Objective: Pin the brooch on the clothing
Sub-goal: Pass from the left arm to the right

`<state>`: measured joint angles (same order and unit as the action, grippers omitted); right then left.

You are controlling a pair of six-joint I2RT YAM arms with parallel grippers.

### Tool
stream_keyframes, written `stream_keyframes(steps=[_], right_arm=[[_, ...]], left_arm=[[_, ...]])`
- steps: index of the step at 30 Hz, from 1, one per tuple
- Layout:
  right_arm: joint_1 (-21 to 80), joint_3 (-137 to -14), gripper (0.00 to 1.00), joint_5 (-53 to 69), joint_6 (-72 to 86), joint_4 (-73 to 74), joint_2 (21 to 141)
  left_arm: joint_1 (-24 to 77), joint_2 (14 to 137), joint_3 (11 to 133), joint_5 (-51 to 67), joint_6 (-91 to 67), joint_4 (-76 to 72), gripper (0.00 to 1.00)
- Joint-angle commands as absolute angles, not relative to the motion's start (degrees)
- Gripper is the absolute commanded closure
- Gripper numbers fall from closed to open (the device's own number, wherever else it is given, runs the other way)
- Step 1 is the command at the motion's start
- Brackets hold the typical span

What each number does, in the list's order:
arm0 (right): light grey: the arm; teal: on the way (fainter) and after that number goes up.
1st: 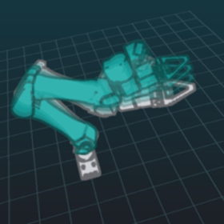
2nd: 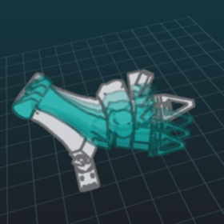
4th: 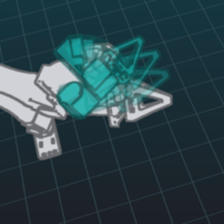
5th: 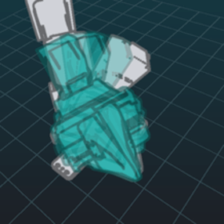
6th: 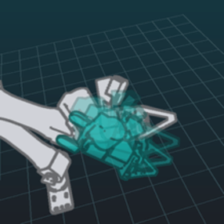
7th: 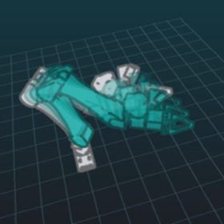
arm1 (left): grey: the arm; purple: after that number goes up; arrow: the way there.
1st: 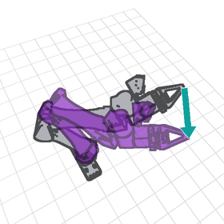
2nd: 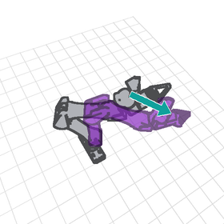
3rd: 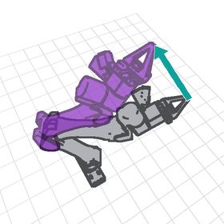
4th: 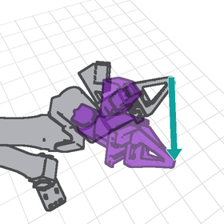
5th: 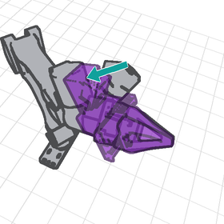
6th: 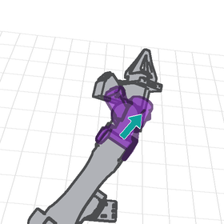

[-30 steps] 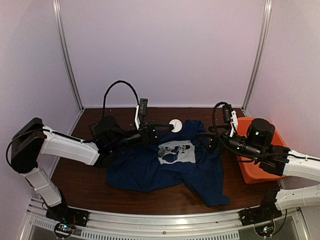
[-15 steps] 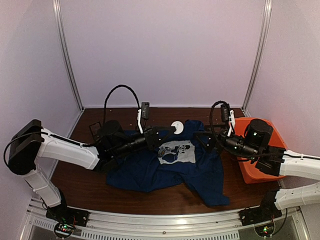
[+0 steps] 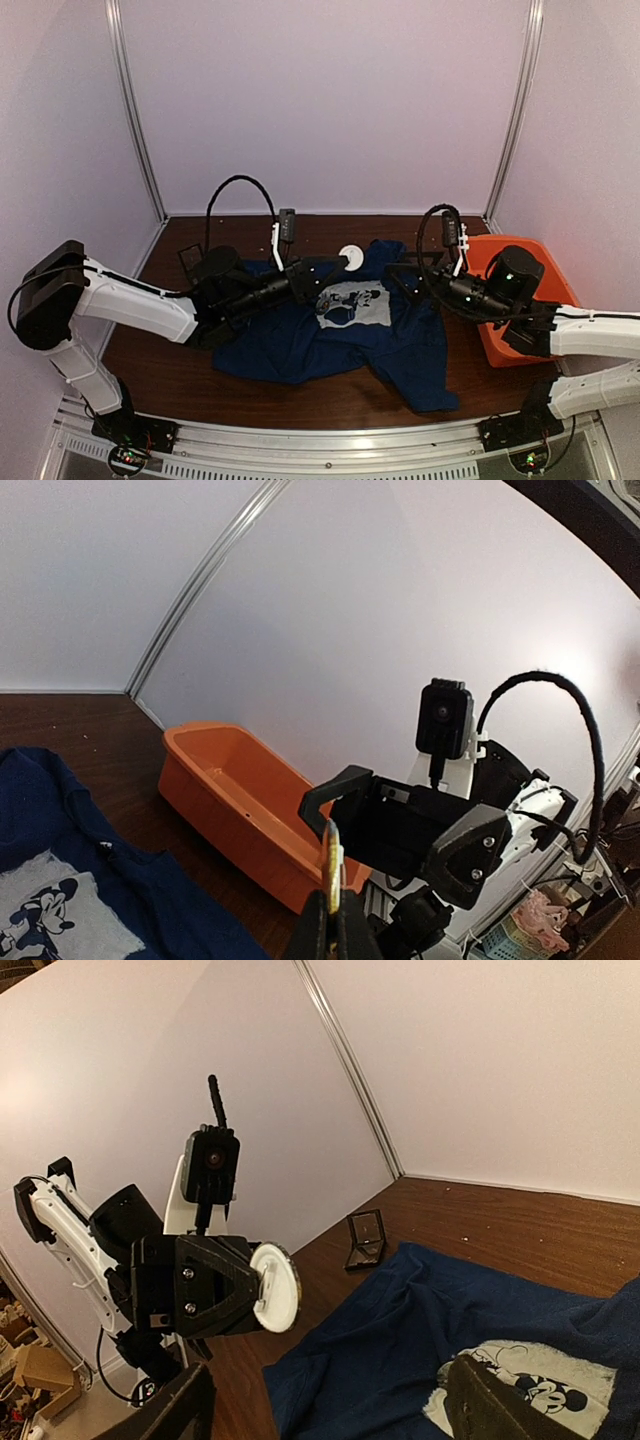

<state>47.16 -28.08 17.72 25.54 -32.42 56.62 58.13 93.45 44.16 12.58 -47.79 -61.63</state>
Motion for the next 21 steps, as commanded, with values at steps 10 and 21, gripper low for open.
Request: stream_keyframes(steps=[10,21], right_arm=[[47.2,-29.68,0.36,25.5,30.75,-46.45,66.94],[47.29,-31.56,0.41,27.83,34.58,-53.05,70.08]], left_arm=[[58.95,94.23,42.98,13.26,-49.64,-70.4,1.0],[59.32,94.82,41.81,13.59,-50.18,-72.48,1.0]])
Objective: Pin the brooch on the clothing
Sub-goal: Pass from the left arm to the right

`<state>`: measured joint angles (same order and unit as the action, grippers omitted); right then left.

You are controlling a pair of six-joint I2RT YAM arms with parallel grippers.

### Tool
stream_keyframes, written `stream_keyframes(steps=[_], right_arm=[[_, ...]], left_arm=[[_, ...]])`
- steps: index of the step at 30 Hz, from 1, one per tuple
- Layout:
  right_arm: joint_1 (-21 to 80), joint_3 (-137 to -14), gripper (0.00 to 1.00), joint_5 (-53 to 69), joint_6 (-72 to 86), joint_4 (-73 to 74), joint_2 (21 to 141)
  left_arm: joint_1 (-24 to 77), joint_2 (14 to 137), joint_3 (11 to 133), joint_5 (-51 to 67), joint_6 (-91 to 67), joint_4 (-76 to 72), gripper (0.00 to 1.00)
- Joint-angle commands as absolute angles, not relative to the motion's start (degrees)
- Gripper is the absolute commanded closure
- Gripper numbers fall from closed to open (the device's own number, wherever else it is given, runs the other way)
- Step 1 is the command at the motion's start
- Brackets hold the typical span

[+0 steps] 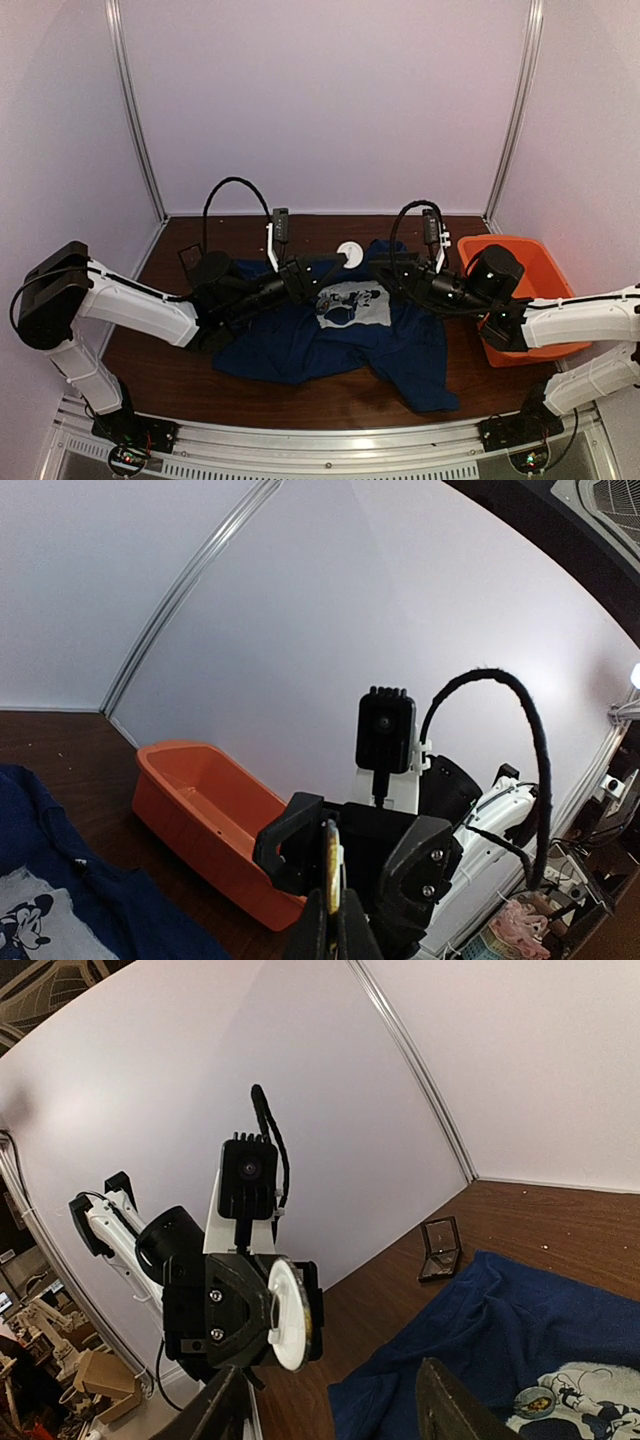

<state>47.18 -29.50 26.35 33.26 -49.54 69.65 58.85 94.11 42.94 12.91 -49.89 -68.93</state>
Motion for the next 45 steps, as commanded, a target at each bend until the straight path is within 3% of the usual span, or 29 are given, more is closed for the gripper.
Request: stream_keyframes(steps=[1,25,33,39,43,45], right_arm=[[47.29,-31.79,0.41,27.82,34.62,-52.94,70.31],[47.31,-34.67,0.76,32.23,38.74,-57.79,76.51],[47.39,-34.7,1.0,32.99,38.95,-58.01,76.58],[47.35,-34.66,1.0,33.95,39.74,-58.21,76.32],[47.29,-35.61,1.0,34.79,38.36,-53.4,74.46],[47.26,-36.97,1.0,34.54,34.01,-43.66,72.26]], left_arm=[[59.33,94.82,41.76,13.53,-50.14,-72.68,1.0],[59.5,96.41,41.69,14.17,-50.52,-75.13,1.0],[59.44,96.34,41.92,14.01,-50.37,-75.04,1.0],[59.5,96.19,42.01,14.13,-50.19,-74.44,0.99],[59.5,94.81,41.07,13.27,-49.72,-73.45,0.49],[59.47,92.83,40.1,12.54,-48.22,-71.25,0.35]])
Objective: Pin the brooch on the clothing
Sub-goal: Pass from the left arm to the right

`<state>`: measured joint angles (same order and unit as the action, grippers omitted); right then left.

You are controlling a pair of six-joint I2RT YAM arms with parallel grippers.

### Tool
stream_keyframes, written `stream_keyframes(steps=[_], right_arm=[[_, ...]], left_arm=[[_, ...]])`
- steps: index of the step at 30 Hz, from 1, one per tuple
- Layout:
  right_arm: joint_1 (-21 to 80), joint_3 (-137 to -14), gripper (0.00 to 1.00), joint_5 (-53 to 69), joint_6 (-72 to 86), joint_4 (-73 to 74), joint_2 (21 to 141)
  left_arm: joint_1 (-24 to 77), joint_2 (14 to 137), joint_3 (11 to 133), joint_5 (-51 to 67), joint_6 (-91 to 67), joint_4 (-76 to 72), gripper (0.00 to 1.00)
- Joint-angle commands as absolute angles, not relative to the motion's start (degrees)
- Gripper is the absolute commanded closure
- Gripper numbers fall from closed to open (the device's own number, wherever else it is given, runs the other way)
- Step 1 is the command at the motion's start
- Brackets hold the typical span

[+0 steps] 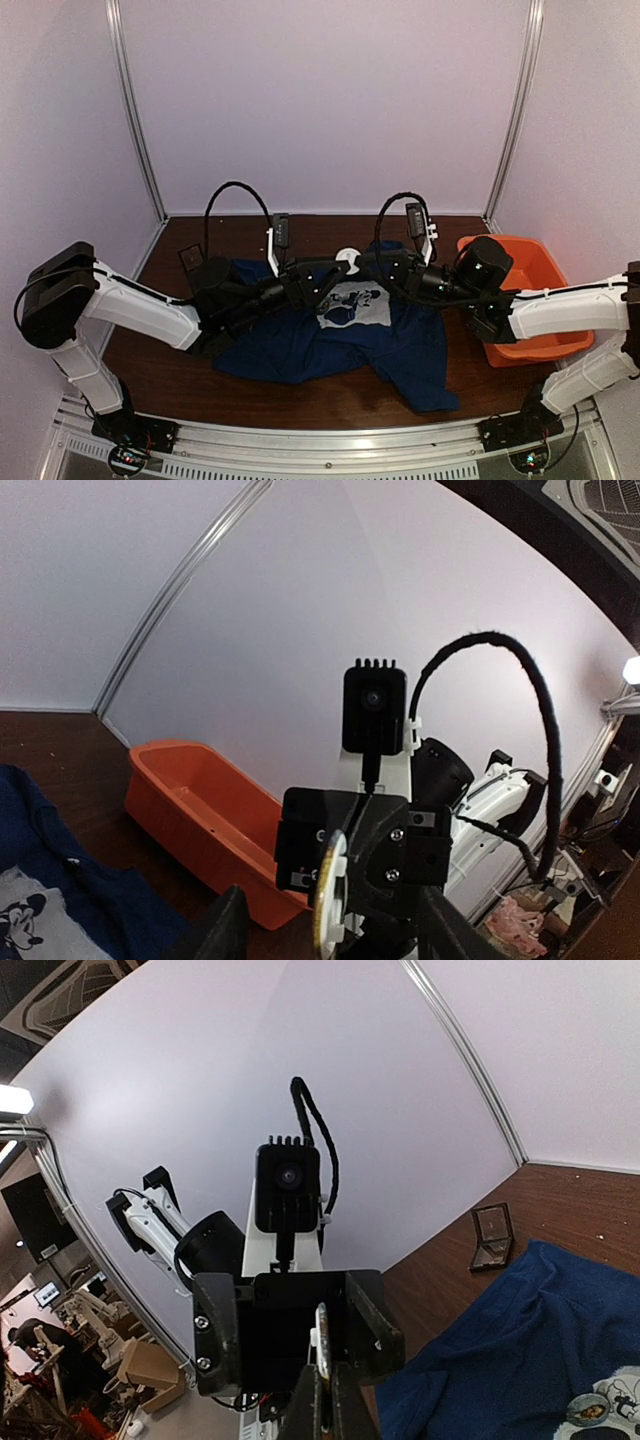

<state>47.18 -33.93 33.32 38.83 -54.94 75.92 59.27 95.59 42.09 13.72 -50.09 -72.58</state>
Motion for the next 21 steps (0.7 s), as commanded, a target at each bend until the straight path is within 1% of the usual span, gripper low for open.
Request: stream_keyframes(steps=[1,3,7,10,14,21], right_arm=[[47.28,-37.73,1.0,34.4,32.63,-39.2,71.0],[47.18,-39.42,1.0,33.84,27.2,-30.49,67.7],[46.86,-42.06,1.0,32.86,21.24,-17.57,63.36],[46.81,-43.39,1.0,33.29,18.87,-11.85,61.7],[46.77,-43.98,1.0,33.79,16.22,-6.1,60.43],[46.71,-44.6,1.0,34.69,12.99,1.56,58.8]], left_arm=[[59.38,91.55,39.93,12.36,-46.96,-69.66,0.31],[59.41,88.83,40.09,12.37,-43.57,-64.24,0.25],[59.34,84.58,42.66,13.71,-35.6,-51.65,0.15],[59.24,84.59,47.98,18.0,-30.03,-40.31,0.13],[59.15,86.14,53.22,22.59,-25.35,-31.34,0.08],[59.09,86.89,62.86,28.53,-12.16,-13.61,0.09]])
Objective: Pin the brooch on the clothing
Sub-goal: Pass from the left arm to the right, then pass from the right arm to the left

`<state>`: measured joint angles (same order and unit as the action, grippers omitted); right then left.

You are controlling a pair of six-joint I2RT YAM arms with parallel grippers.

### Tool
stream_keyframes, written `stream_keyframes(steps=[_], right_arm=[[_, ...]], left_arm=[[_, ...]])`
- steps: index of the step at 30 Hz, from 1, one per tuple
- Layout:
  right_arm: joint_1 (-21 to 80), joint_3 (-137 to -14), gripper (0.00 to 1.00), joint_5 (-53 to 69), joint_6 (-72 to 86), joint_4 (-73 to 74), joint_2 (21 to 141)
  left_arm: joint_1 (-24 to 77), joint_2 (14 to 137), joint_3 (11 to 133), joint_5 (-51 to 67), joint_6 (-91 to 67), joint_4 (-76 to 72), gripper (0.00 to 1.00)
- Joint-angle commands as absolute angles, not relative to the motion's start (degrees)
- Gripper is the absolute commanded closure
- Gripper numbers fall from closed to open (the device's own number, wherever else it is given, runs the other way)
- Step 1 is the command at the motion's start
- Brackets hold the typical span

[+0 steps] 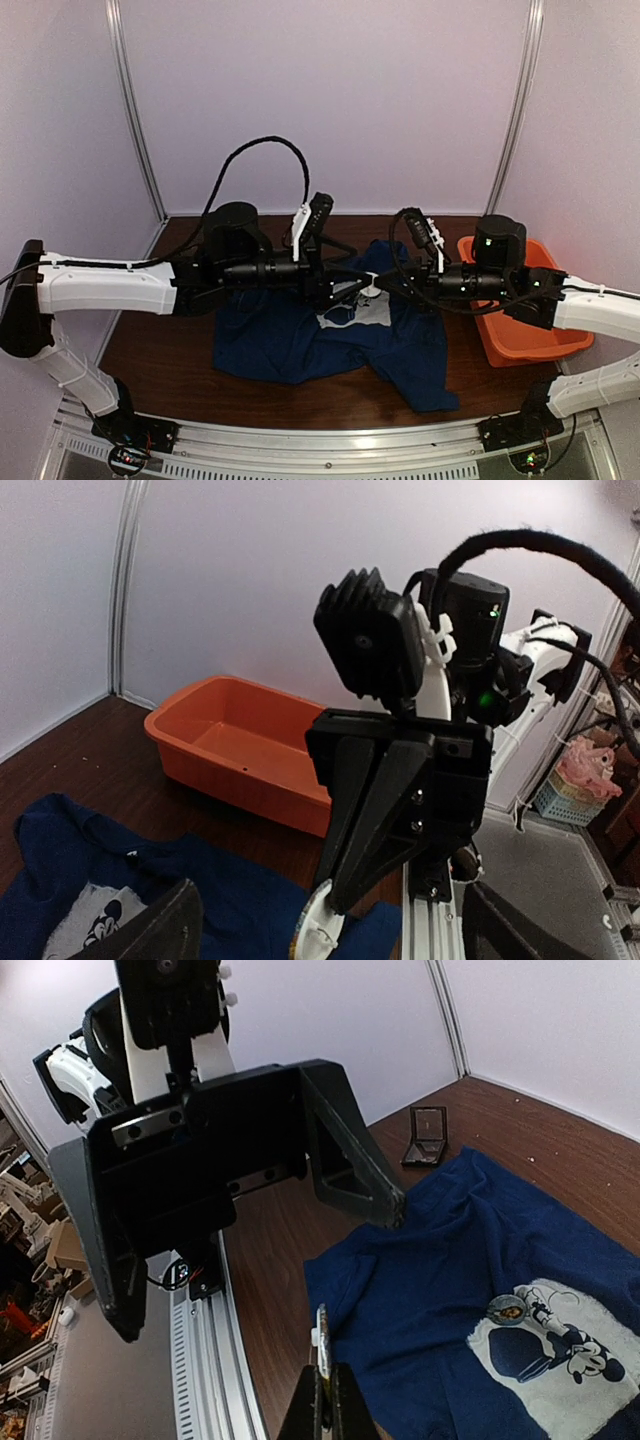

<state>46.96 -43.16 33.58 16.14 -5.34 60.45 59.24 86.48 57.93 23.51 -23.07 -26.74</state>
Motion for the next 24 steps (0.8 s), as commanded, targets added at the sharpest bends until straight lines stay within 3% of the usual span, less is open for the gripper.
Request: stream_keyframes(steps=[1,12,17,24], right_arm=[[46.68,-44.64,1.0,35.17,12.88,2.18,58.44],[46.67,-44.95,1.0,37.47,10.07,5.97,56.13],[46.67,-44.82,1.0,38.43,9.53,5.99,55.39],[46.67,-44.74,1.0,39.2,9.14,6.14,55.58]], left_arm=[[59.09,86.84,63.6,28.99,-10.32,-11.56,0.09],[59.12,89.04,67.1,35.76,-3.42,-2.92,0.32],[59.15,90.45,67.07,38.46,-4.16,-3.73,0.49],[59.14,92.42,68.56,40.14,-4.64,-3.25,0.64]])
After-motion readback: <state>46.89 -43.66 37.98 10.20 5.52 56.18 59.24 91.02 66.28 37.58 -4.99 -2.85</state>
